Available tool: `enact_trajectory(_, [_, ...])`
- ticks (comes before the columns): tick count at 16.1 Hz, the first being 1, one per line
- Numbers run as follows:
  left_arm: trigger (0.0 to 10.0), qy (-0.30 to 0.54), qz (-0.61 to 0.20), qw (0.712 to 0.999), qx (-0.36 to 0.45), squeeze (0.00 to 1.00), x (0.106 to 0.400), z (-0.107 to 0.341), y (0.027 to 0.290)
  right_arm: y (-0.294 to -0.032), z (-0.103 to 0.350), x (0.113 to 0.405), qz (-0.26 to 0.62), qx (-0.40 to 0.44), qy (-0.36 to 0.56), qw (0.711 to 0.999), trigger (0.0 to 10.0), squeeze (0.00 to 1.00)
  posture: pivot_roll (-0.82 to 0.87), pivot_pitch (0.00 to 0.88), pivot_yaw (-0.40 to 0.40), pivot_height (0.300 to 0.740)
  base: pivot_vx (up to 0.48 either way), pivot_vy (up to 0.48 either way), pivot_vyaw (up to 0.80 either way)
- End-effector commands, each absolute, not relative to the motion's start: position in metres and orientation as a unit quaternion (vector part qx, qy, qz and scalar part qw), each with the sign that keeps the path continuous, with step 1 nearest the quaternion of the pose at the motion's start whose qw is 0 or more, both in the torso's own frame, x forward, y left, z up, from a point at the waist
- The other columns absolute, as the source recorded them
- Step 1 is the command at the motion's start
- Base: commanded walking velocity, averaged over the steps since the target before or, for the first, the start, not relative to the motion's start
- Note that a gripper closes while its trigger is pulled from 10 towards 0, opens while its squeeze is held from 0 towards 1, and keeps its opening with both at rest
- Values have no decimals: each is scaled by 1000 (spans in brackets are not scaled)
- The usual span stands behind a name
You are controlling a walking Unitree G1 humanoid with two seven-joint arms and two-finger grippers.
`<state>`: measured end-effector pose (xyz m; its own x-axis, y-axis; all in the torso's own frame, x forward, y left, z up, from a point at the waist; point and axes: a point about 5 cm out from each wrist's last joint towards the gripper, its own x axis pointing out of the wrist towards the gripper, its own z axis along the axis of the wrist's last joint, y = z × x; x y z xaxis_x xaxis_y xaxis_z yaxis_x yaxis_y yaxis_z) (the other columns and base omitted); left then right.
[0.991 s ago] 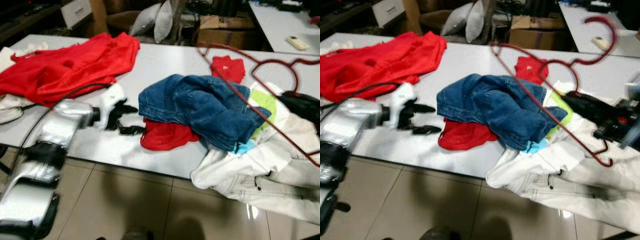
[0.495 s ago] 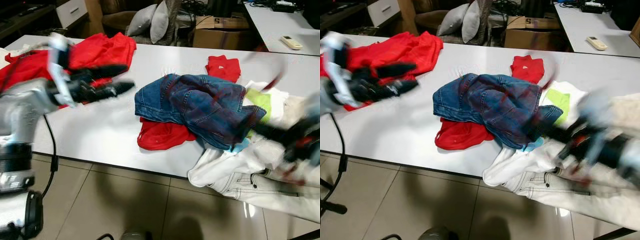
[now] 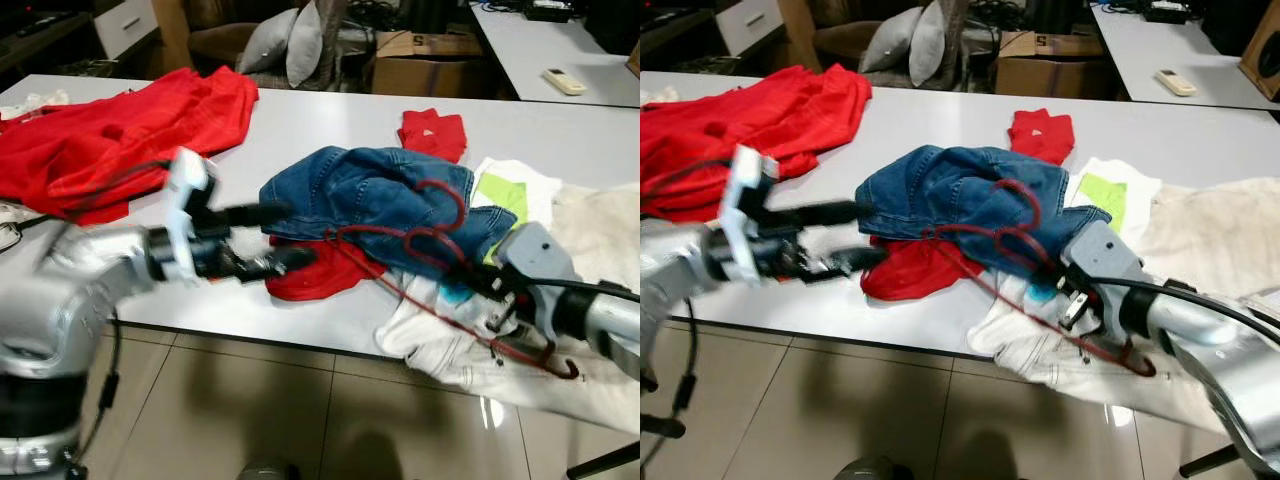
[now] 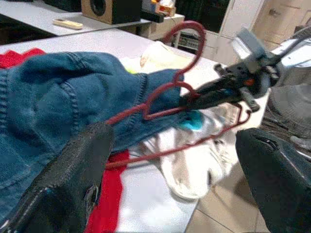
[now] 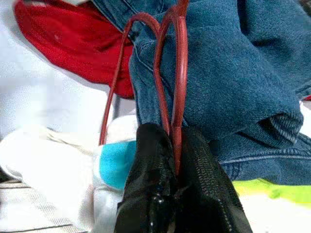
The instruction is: Hang hanger
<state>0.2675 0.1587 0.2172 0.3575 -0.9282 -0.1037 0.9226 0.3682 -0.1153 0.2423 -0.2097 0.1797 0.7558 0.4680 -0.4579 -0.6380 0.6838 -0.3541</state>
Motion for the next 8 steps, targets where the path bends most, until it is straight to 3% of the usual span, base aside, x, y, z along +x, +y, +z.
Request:
enact_trajectory(1, [10000,79,-554,829,-7,0,265,216,157,-218,175,250,270,-284,165,905,10000,0,85,26,52,740,0,0,0])
enact_trajectory(6, [10000,86,-523,848,-7,0,259,204,149,-231,164,275,223,-324,132,910,10000,0,95,29,42,740,0,0,0])
enact_trajectory(8, [10000,84,-519,851,-8,0,257,204,149,-229,166,274,250,-300,120,913,10000,0,99,30,40,740,0,0,0])
